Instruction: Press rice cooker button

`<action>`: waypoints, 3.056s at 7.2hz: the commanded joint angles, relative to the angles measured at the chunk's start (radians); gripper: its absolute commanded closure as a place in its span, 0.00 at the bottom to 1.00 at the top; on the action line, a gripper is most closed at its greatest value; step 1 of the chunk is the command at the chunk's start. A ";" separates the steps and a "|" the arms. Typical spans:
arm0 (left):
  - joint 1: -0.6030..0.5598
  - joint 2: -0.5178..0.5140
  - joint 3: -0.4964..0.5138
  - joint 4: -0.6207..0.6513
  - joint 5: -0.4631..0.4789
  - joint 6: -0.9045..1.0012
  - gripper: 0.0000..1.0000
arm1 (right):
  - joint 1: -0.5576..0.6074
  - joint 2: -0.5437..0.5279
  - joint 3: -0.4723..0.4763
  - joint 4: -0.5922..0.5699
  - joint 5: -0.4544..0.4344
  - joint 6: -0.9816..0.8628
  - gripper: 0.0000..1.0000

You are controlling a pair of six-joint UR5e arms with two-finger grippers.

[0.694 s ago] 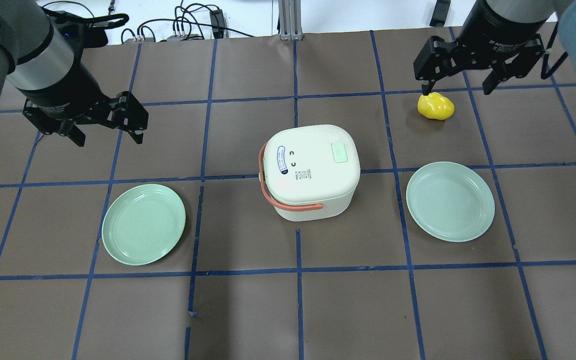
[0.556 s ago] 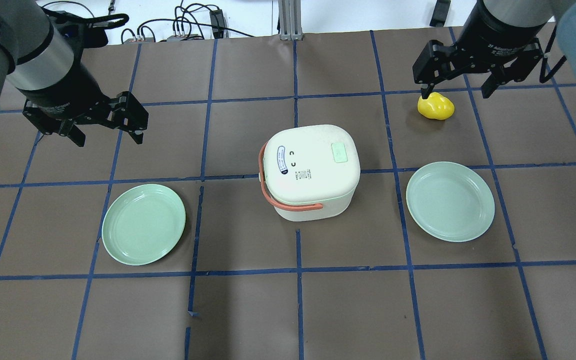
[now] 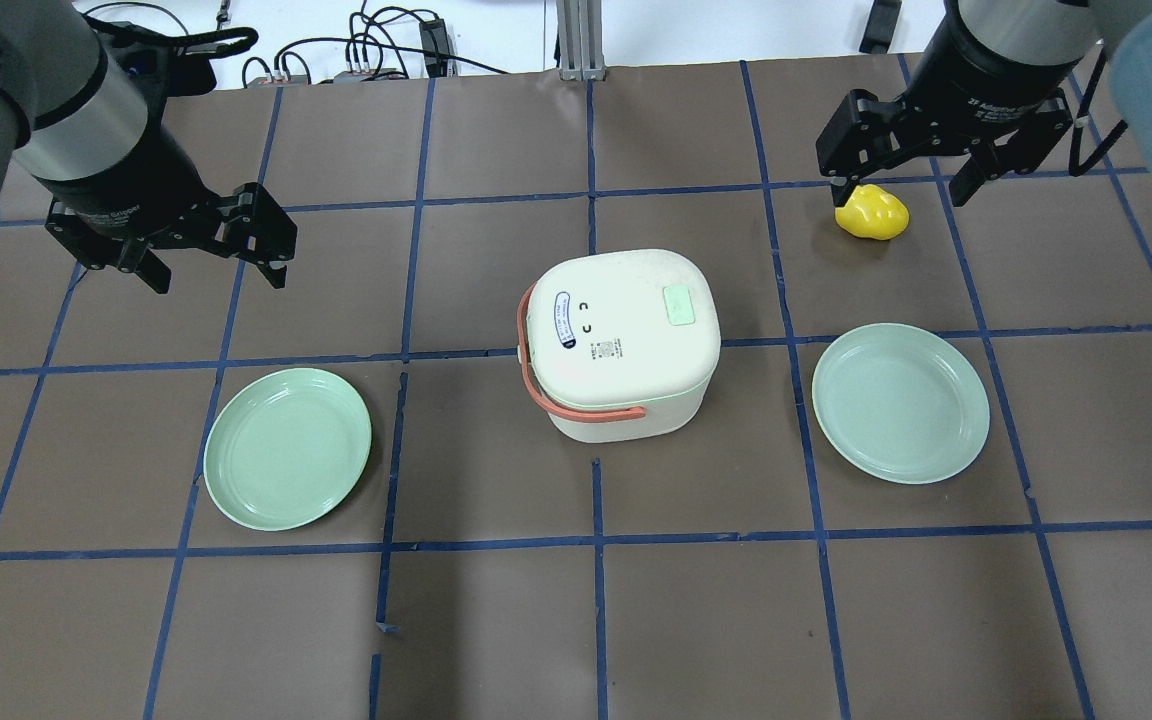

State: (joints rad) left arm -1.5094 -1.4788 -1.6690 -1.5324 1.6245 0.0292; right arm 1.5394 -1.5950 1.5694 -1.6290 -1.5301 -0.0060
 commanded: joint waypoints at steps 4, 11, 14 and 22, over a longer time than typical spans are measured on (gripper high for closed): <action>0.000 0.000 0.000 0.000 0.000 0.000 0.00 | -0.001 0.003 -0.002 -0.014 0.043 -0.003 0.81; 0.000 0.000 0.000 0.001 0.000 0.000 0.00 | 0.036 0.047 0.131 -0.142 0.406 -0.069 0.91; 0.000 0.000 0.000 0.000 0.000 0.000 0.00 | 0.074 0.085 0.167 -0.244 0.429 -0.069 0.89; 0.000 0.000 0.000 0.001 0.000 0.000 0.00 | 0.088 0.110 0.257 -0.359 0.449 -0.141 0.89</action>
State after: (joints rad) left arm -1.5094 -1.4788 -1.6690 -1.5321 1.6245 0.0291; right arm 1.6300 -1.4850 1.8111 -1.9860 -1.0813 -0.1383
